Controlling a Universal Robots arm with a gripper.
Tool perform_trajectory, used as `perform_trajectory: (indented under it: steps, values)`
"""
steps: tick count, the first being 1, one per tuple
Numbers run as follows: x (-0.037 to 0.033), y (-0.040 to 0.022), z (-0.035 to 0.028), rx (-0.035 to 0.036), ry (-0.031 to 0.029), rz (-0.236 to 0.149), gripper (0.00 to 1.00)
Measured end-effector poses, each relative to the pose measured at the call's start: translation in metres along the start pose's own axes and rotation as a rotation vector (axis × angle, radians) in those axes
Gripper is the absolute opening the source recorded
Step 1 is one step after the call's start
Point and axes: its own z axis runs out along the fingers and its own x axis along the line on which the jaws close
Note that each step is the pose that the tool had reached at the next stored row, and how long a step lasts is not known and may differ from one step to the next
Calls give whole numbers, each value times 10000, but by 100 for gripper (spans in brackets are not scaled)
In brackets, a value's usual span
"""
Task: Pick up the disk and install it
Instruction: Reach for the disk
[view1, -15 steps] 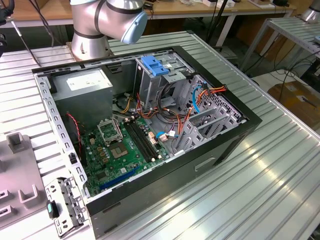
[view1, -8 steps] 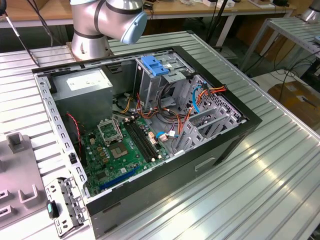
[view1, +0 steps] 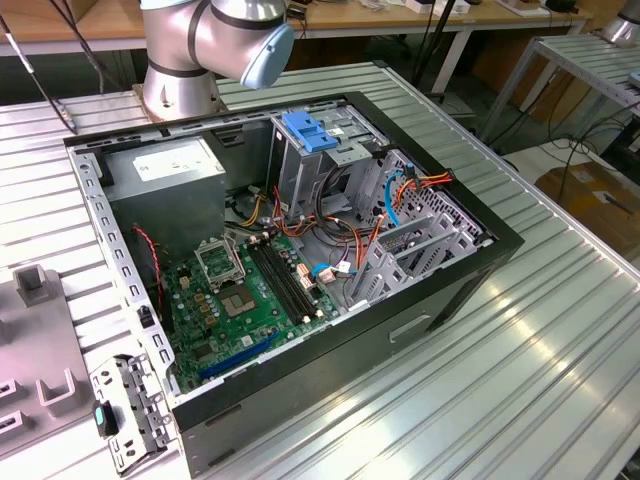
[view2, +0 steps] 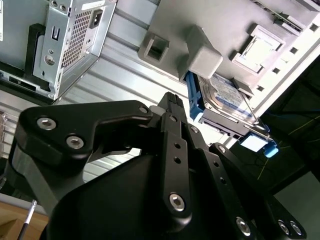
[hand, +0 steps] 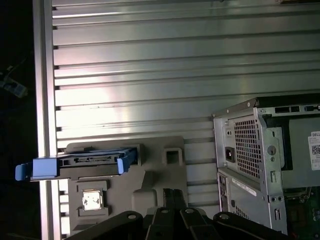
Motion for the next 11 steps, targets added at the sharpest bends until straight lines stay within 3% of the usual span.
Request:
perform_trajectory:
  steps: [8,11]
  values:
    - [91,5,-1,0,0,0,11]
    - [164,8,-2,0,0,-1,11]
